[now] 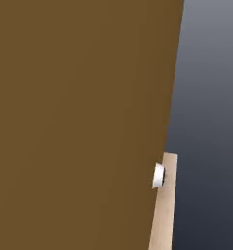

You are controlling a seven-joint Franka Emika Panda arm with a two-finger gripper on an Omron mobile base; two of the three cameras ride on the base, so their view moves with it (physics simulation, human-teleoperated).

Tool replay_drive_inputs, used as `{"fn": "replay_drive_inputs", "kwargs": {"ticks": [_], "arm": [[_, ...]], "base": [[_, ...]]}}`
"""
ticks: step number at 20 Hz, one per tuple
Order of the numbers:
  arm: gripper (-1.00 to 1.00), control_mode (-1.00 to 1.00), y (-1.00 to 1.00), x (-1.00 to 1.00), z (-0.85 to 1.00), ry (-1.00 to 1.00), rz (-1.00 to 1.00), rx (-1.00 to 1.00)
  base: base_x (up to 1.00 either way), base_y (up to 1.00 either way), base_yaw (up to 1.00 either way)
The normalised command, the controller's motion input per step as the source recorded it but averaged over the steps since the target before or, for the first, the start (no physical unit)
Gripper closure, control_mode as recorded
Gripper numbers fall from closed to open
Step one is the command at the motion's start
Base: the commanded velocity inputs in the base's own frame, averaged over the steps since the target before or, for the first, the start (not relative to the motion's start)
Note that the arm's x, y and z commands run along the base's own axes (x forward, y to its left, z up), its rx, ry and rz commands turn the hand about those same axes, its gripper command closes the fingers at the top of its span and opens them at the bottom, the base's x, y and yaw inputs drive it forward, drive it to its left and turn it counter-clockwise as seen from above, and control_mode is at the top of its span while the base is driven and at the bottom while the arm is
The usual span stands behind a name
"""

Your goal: Retrieve the wine glasses from the counter and place one next to each plate.

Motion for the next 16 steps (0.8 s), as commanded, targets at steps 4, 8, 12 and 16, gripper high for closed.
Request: {"fn": "replay_drive_inputs", "kwargs": {"ticks": [4, 8, 12, 16], "arm": [[1.0, 1.0, 0.0, 0.0, 0.0, 0.0, 0.0, 0.0], [1.0, 1.0, 0.0, 0.0, 0.0, 0.0, 0.0, 0.0], [1.0, 1.0, 0.0, 0.0, 0.0, 0.0, 0.0, 0.0], [1.0, 1.0, 0.0, 0.0, 0.0, 0.0, 0.0, 0.0]], "base": [[1.0, 0.0, 0.58], [1.0, -0.17, 0.54], [0.84, -0.36, 0.54], [0.8, -0.11, 0.68]]}}
